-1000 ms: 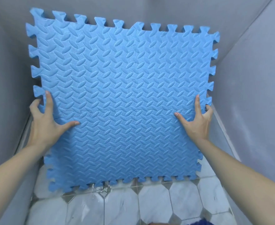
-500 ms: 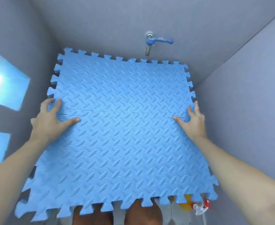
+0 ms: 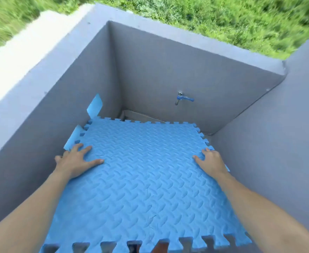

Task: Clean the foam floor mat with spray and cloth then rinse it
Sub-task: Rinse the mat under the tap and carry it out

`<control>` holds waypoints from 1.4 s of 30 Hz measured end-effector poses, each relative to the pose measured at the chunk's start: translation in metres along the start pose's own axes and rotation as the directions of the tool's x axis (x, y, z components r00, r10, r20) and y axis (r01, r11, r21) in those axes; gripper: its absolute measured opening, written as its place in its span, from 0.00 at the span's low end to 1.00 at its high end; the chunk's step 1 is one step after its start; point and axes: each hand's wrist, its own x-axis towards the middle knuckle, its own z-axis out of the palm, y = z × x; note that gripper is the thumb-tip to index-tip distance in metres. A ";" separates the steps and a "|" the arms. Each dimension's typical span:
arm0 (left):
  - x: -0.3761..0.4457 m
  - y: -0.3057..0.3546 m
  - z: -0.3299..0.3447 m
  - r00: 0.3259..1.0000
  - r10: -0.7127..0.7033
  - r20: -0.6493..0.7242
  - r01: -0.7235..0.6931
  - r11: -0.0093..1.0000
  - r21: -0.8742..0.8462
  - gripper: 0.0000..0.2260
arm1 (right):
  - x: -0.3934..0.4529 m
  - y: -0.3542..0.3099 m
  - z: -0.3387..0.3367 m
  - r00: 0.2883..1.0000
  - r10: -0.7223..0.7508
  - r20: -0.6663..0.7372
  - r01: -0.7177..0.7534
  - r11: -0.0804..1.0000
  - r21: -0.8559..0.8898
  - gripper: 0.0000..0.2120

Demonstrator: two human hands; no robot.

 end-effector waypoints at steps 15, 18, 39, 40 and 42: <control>-0.198 -0.043 0.039 0.983 -0.156 0.094 0.174 0.956 -0.236 0.39 | -0.088 -0.035 -0.079 0.957 -0.264 0.122 0.289 0.911 -0.294 0.22; -0.230 -0.059 0.061 0.975 -0.202 0.095 0.221 0.931 -0.291 0.40 | -0.096 -0.047 -0.070 0.936 -0.314 0.159 0.349 0.887 -0.302 0.23; -0.470 -0.113 0.225 0.753 -0.598 0.274 0.639 0.567 -0.519 0.42 | -0.193 -0.172 0.016 0.573 -0.585 0.575 0.820 0.418 -0.391 0.26; -0.483 -0.118 0.233 0.736 -0.616 0.282 0.654 0.538 -0.532 0.41 | -0.203 -0.182 0.024 0.552 -0.583 0.597 0.834 0.392 -0.389 0.26; -0.509 -0.129 0.253 0.700 -0.646 0.303 0.677 0.467 -0.568 0.42 | -0.224 -0.203 0.044 0.504 -0.579 0.641 0.863 0.324 -0.387 0.27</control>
